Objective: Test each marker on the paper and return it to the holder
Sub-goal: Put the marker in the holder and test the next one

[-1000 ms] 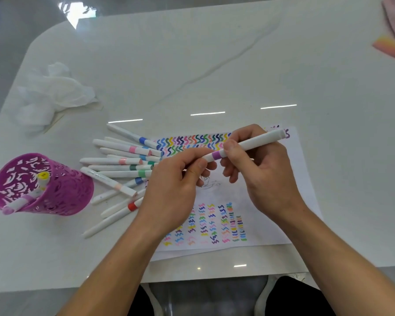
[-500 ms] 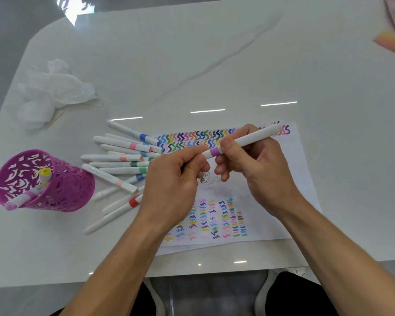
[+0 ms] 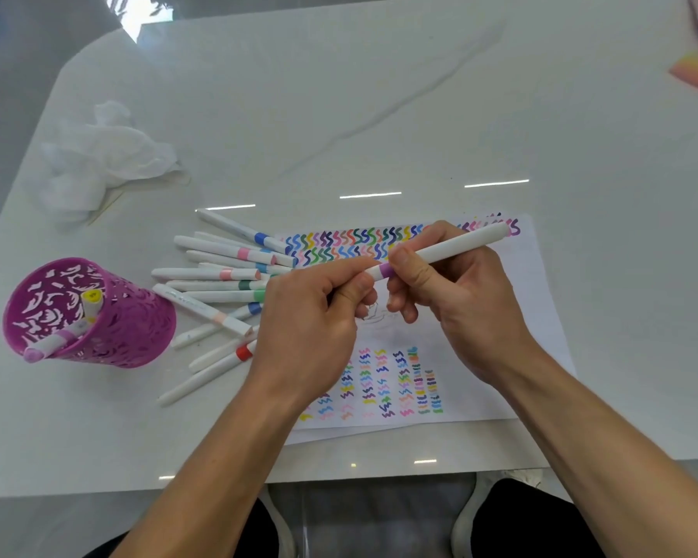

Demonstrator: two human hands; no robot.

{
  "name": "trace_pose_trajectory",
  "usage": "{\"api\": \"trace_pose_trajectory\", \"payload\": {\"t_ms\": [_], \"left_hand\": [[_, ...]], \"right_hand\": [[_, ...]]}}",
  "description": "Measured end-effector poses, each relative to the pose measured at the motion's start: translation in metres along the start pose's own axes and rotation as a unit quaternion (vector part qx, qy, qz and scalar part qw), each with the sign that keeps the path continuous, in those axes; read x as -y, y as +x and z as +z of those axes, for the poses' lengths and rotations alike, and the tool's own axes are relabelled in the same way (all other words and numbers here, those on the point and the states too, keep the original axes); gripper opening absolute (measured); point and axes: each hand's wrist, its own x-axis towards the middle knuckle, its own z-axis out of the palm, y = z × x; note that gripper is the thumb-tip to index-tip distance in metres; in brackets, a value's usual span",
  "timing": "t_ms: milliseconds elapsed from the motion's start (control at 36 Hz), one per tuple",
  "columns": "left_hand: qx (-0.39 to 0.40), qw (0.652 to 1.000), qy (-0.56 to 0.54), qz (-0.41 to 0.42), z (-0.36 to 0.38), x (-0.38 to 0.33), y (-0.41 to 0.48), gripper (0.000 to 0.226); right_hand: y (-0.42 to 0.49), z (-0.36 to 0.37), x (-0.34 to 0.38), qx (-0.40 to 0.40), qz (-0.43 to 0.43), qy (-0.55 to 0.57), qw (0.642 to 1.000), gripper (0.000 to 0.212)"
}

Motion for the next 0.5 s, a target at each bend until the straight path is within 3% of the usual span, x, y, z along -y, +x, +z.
{"api": "trace_pose_trajectory", "payload": {"t_ms": [194, 333, 444, 500], "left_hand": [[0.038, 0.999, 0.027, -0.004, -0.005, 0.003, 0.001, 0.020], [0.039, 0.997, 0.069, 0.000, -0.006, 0.005, -0.001, 0.016], [0.035, 0.996, 0.086, 0.006, -0.010, 0.006, 0.000, 0.016], [0.027, 0.995, 0.092, 0.008, -0.011, 0.007, -0.001, 0.017]], "right_hand": [[0.004, -0.007, 0.002, 0.013, 0.012, -0.055, 0.998, 0.023], [0.010, -0.017, 0.008, -0.020, 0.060, -0.013, 0.998, 0.050], [0.012, -0.025, 0.008, -0.049, 0.034, -0.050, 0.997, 0.027], [0.011, -0.026, 0.006, -0.044, 0.019, -0.095, 0.994, 0.025]]}}
